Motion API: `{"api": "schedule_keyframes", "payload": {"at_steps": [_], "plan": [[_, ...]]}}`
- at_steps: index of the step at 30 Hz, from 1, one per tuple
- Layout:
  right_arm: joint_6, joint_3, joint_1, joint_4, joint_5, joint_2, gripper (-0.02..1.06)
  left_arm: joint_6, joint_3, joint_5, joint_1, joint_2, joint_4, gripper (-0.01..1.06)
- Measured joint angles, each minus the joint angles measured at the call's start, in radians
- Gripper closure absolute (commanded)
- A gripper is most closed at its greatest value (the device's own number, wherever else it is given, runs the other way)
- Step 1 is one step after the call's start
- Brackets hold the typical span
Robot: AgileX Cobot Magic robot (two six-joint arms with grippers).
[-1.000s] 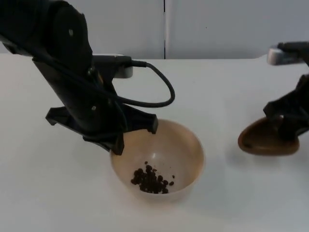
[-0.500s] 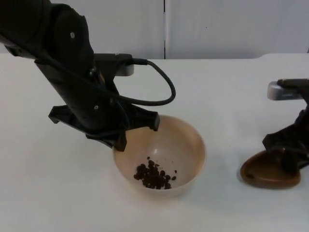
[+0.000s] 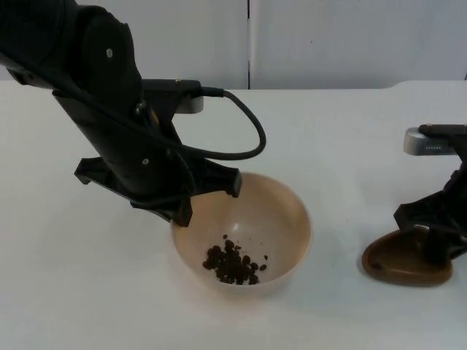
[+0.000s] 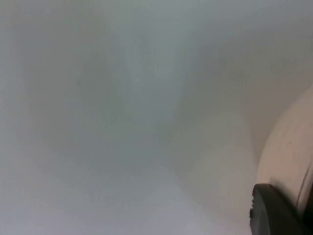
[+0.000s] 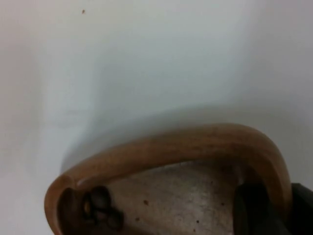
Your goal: Pick up the bowl with the left hand and pour the coffee beans from the cup into the bowl with the right hand.
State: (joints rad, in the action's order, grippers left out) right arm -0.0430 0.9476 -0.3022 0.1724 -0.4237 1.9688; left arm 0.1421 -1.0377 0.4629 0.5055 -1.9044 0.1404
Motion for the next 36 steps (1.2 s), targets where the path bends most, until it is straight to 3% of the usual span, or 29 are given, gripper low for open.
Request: {"api": "schedule_keyframes", "payload": {"at_steps": [22, 26, 29, 30, 31, 34, 35, 36], "plan": [[0.006, 0.0, 0.0, 0.0, 0.002, 0.0, 1.04, -0.01, -0.006, -0.043, 0.0, -0.055, -0.015, 1.05], [0.006, 0.0, 0.0, 0.0, 0.006, 0.0, 1.04, -0.01, -0.006, -0.048, 0.0, -0.055, -0.015, 1.01], [0.006, 0.0, 0.0, 0.008, 0.008, 0.0, 0.93, -0.01, -0.006, -0.054, 0.0, -0.066, -0.018, 0.83], [0.006, 0.0, 0.0, 0.008, 0.008, 0.0, 0.85, -0.01, -0.006, -0.054, 0.0, -0.066, -0.018, 0.71], [0.006, 0.0, 0.0, 0.013, 0.01, 0.0, 0.85, -0.01, -0.006, -0.054, 0.0, -0.068, -0.018, 0.71], [0.006, 0.0, 0.0, 0.03, 0.031, 0.006, 0.64, -0.012, -0.006, -0.051, 0.0, -0.07, -0.018, 0.48], [0.006, 0.0, 0.0, 0.03, 0.031, 0.006, 0.51, -0.012, -0.006, -0.051, 0.0, -0.07, -0.018, 0.35], [0.006, 0.0, 0.0, 0.04, 0.037, 0.007, 0.51, -0.012, -0.006, -0.051, 0.0, -0.07, -0.018, 0.35]]}}
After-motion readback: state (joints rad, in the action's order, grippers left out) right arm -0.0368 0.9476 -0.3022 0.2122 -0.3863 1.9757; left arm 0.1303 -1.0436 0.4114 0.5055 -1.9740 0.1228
